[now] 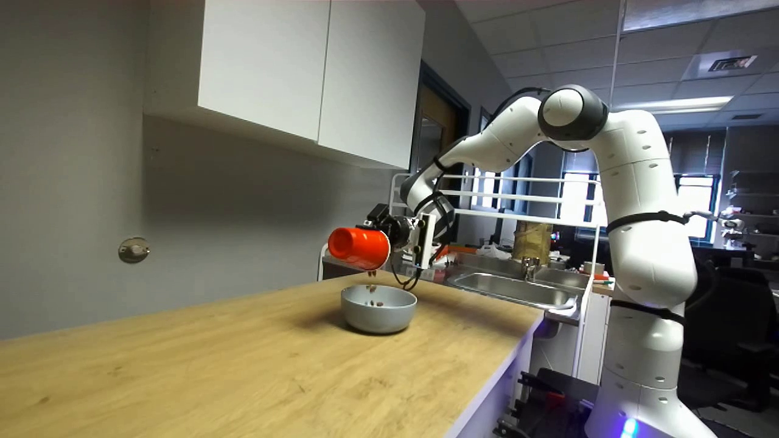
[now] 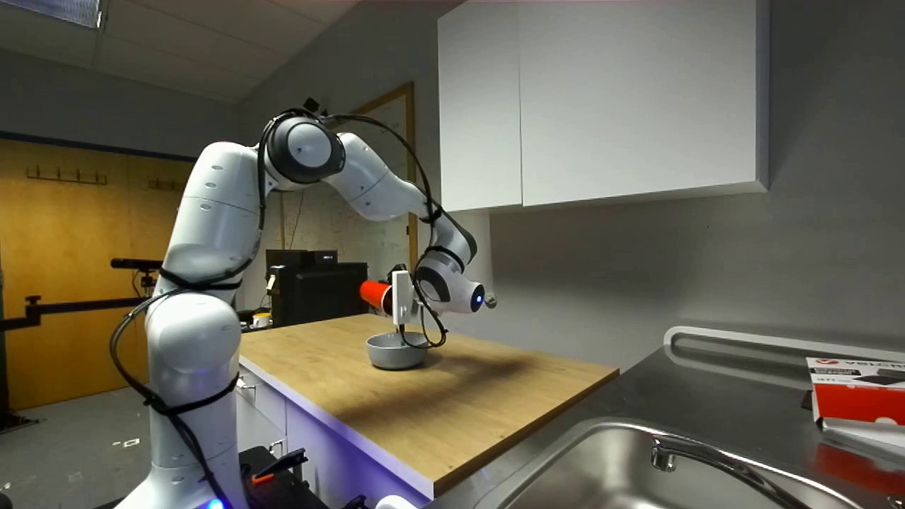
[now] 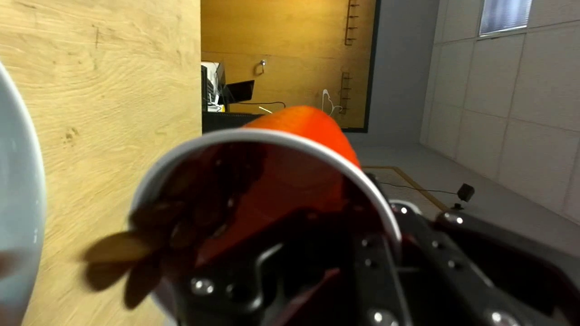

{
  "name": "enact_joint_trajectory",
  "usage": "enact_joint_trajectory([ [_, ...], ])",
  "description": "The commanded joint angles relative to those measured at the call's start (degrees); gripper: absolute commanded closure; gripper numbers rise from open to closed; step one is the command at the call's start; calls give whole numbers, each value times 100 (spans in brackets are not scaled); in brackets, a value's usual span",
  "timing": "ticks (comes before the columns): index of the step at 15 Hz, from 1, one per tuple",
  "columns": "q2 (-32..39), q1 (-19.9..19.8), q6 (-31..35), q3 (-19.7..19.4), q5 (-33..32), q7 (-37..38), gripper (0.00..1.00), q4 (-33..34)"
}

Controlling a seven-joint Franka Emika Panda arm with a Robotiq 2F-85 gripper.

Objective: Pour the contents of the cup into the bowl

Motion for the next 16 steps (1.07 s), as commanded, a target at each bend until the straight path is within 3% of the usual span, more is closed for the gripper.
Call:
enact_joint_trajectory([
  [1,117,-64,-319,-52,168,271,98,195],
  [16,161,-79,-667,-157,161,267,98,271],
])
